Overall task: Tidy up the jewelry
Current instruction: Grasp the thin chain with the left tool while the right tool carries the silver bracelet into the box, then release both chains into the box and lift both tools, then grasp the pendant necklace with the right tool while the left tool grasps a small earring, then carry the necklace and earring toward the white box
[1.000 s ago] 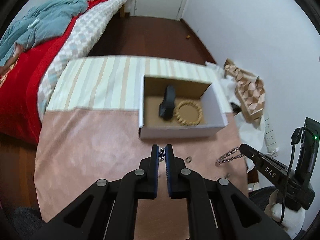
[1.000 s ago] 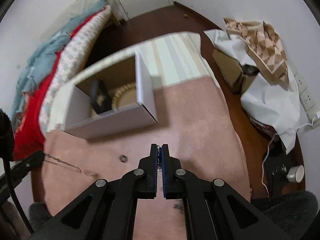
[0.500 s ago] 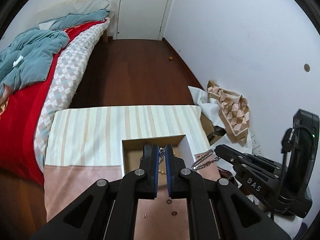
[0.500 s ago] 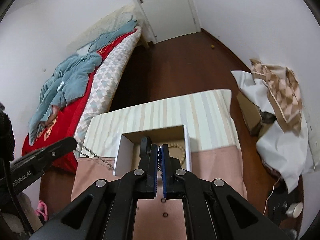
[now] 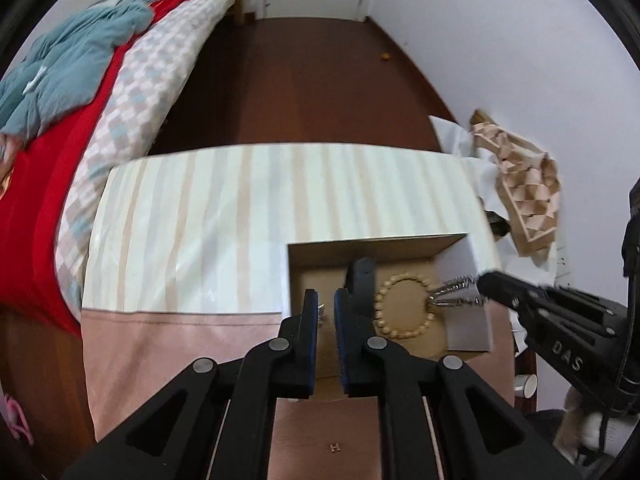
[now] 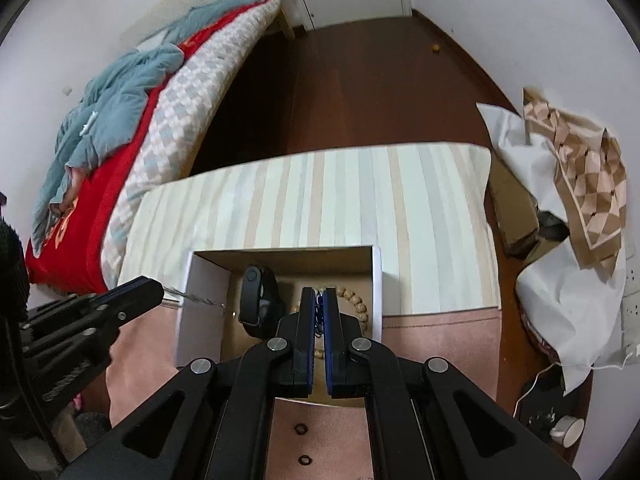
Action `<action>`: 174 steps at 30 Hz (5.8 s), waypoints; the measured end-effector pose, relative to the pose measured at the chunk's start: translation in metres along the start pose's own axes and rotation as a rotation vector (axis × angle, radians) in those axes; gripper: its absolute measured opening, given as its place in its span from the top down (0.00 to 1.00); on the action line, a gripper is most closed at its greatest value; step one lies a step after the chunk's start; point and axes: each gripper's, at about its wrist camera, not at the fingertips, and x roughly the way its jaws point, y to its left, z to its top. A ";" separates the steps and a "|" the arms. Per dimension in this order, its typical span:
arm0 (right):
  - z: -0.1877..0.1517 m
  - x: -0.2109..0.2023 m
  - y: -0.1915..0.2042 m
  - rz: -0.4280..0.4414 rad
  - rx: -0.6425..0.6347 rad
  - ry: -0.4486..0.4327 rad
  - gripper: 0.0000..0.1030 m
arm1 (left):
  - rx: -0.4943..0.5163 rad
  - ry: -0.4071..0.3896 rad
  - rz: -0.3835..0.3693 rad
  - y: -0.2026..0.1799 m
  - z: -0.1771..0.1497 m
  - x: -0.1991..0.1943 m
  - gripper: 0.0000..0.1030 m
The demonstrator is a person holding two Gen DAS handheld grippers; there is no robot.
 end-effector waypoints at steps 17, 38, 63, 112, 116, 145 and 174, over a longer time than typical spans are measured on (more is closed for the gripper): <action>-0.028 -0.007 0.002 -0.259 -0.083 0.033 0.03 | -0.015 -0.076 0.237 0.013 -0.022 -0.004 0.03; -0.066 -0.055 0.019 -0.294 -0.075 -0.081 0.00 | -0.023 -0.223 0.240 -0.004 -0.068 -0.077 0.03; -0.137 -0.203 0.066 -0.282 -0.114 -0.339 0.00 | -0.049 -0.401 0.193 -0.010 -0.136 -0.193 0.00; -0.209 -0.017 -0.073 -0.201 0.179 -0.124 0.88 | -0.104 0.036 0.189 0.018 -0.175 0.028 0.09; -0.209 -0.014 -0.071 -0.198 0.182 -0.115 0.88 | -0.071 0.036 0.153 0.005 -0.170 0.035 0.29; -0.183 -0.062 -0.054 -0.136 0.156 -0.189 0.88 | 0.033 -0.045 0.010 -0.035 -0.145 -0.008 0.94; 0.001 -0.048 0.015 -0.039 -0.016 -0.182 0.88 | 0.013 0.016 -0.087 -0.003 0.008 0.003 0.92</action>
